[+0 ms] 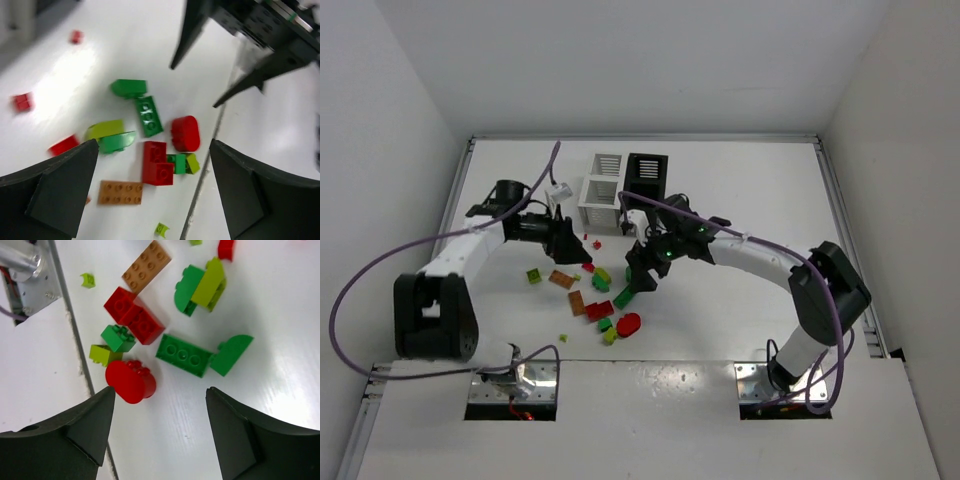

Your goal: Sort the legos into containers by color

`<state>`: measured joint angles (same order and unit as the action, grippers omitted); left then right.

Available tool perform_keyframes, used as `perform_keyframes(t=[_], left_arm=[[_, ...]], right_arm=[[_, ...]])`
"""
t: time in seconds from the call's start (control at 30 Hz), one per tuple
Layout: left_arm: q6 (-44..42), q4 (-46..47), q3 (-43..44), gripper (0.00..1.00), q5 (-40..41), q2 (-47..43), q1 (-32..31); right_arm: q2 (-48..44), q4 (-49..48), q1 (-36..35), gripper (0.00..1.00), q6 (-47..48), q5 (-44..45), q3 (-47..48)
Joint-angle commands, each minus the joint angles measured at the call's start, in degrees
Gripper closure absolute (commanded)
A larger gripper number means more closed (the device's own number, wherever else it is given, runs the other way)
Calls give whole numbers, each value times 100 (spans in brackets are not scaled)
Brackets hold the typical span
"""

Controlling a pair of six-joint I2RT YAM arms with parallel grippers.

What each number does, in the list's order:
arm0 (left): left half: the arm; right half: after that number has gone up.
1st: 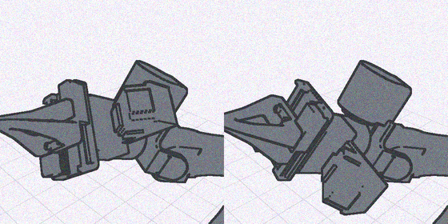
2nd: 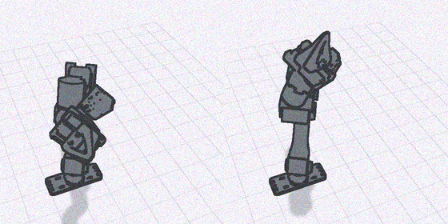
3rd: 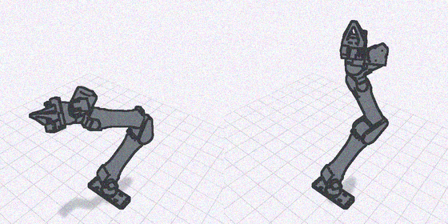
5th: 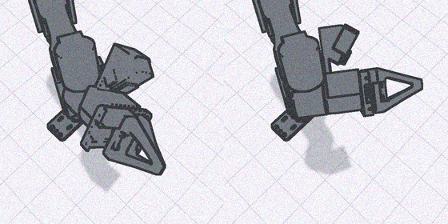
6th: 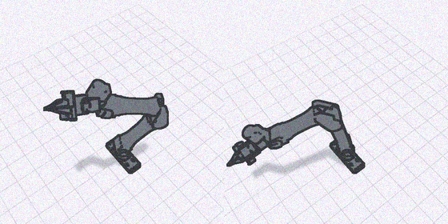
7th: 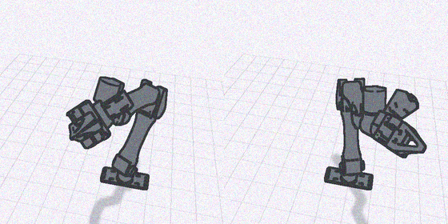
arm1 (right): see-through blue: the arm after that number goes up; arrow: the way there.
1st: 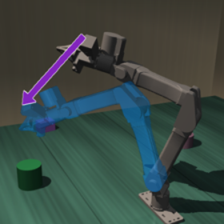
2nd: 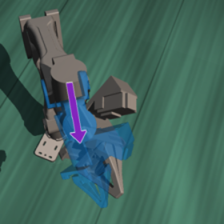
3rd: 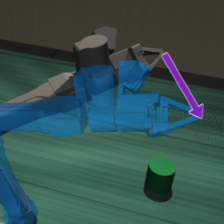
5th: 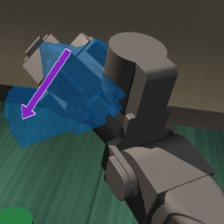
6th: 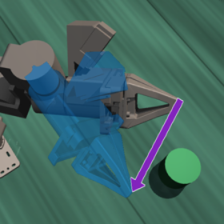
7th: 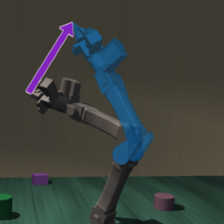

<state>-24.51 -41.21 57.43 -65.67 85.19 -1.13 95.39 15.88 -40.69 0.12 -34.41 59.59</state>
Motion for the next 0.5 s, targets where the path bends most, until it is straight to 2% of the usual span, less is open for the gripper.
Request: perform_keyframes(t=[0.0,0.13,0.27,0.37,0.47], left_arm=[[2336,1818,-144,0,1626,-985,16],[2390,1818,-275,0,1742,-1679,16],[2750,2038,-697,0,1513,-2234,130],[3214,2125,-1390,0,1715,-2698,192],[3434,2126,-1453,0,2005,-3095,192]], right_arm=[[-249,-199,17,27,93,452,88],[-197,-86,17,27,531,489,167],[13,310,-133,27,1524,59,456],[155,250,-246,28,1719,153,457],[216,188,-247,28,1781,277,457]])
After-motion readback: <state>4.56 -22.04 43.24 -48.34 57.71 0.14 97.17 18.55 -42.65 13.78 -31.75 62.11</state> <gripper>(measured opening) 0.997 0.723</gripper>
